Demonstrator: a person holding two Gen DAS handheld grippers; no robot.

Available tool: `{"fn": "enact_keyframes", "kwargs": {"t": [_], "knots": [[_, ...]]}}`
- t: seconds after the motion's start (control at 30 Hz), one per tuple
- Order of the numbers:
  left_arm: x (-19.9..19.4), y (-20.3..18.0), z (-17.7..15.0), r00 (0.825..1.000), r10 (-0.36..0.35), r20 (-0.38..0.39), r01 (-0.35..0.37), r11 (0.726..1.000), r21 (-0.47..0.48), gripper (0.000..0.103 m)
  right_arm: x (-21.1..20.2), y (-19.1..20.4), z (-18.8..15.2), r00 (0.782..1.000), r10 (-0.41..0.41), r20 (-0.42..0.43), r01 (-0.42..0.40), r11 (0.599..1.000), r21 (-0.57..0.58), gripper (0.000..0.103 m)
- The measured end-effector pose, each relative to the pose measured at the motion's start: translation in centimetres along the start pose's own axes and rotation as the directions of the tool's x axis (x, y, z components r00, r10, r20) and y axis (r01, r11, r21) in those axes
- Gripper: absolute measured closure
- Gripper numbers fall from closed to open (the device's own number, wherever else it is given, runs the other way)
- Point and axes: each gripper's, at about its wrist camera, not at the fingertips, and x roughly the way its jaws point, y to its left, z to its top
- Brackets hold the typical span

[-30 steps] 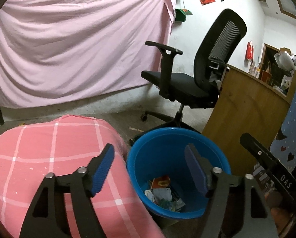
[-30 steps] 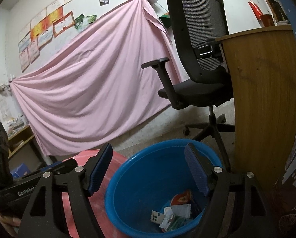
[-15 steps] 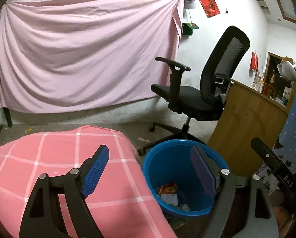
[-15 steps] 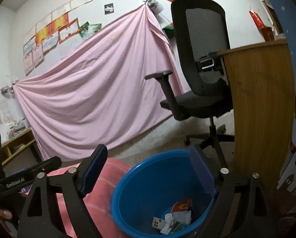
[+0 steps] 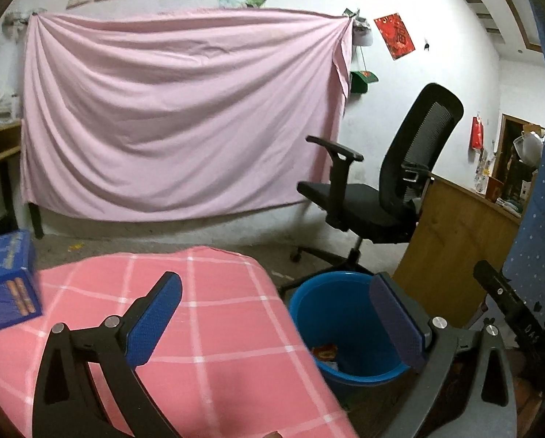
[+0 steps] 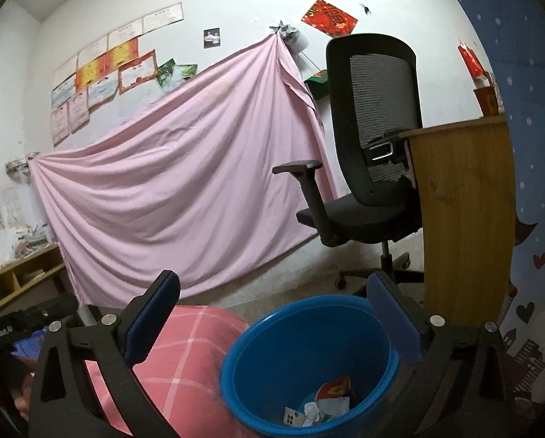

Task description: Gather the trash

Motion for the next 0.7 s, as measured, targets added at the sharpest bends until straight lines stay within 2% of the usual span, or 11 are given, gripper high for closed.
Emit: {"fn": "enact_keyframes", "kwargs": {"t": [0.37, 0.7], "knots": [[-8.2, 2.5, -1.2, 0.996, 0.048, 0.073, -0.047, 0.999, -0.018, 0.002, -5.7, 5.3, -0.4, 0.999, 0.038, -0.003, -0.038, 0.996, -0.085, 0.0], [-15.3, 4.7, -3.6, 0.989, 0.095, 0.116, -0.095, 0.995, -0.007, 0.002, -11.9, 9.1, -1.3, 0.999, 0.019, 0.031, -0.015, 0.992, -0.128, 0.0]]}}
